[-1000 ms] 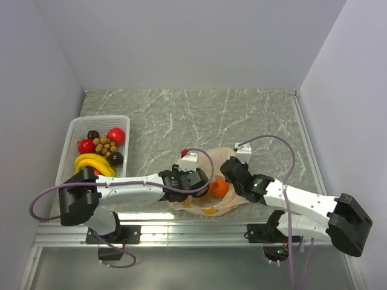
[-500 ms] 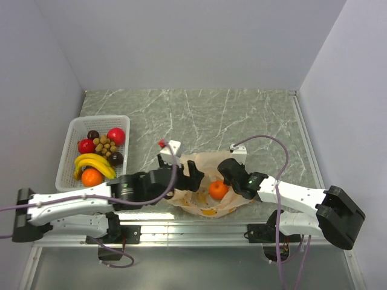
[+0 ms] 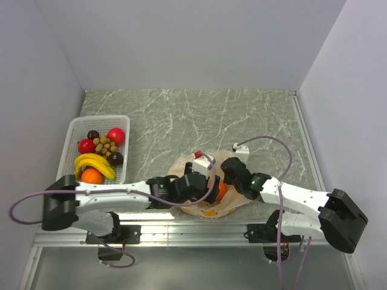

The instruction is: Untie the knot of the plastic bag and take out the fruit

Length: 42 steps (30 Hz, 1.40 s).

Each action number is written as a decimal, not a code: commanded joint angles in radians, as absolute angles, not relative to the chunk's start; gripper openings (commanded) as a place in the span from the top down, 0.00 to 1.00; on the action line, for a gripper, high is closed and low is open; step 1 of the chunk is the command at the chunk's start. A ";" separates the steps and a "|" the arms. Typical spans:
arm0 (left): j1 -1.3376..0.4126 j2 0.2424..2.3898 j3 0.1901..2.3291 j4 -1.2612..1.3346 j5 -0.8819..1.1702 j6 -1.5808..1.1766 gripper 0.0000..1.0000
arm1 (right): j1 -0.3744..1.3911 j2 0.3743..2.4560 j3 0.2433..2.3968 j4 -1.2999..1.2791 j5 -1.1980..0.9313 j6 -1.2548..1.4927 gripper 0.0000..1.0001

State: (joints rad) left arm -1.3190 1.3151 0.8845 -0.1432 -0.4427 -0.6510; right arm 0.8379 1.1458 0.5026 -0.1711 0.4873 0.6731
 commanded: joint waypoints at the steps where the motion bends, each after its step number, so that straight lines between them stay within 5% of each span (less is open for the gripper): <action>1: -1.322 1.395 0.951 -0.101 -0.422 -0.672 0.13 | 0.821 1.091 0.480 -0.138 0.477 0.699 0.90; 19: -1.244 1.772 1.104 -0.111 -0.425 -0.761 0.12 | 0.815 1.060 0.431 -0.117 0.453 0.719 0.91; 28: -1.244 1.787 1.065 -0.091 -0.367 -0.801 0.29 | 0.813 1.061 0.425 -0.104 0.446 0.723 0.91; 35: -1.230 1.809 1.063 -0.117 -0.370 -0.818 0.21 | 0.813 1.072 0.431 -0.101 0.439 0.723 0.91; 41: -1.227 1.714 1.011 -0.152 -0.431 -0.845 0.63 | 0.811 1.046 0.423 -0.112 0.453 0.724 0.91; 42: -1.229 1.668 1.002 -0.159 -0.445 -0.850 0.76 | 0.808 1.040 0.423 -0.113 0.456 0.726 0.91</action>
State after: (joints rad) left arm -1.2495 1.7535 1.0409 -0.1150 -0.3695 -0.8146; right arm 0.8047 1.0763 0.4290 -0.1207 0.4515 0.7166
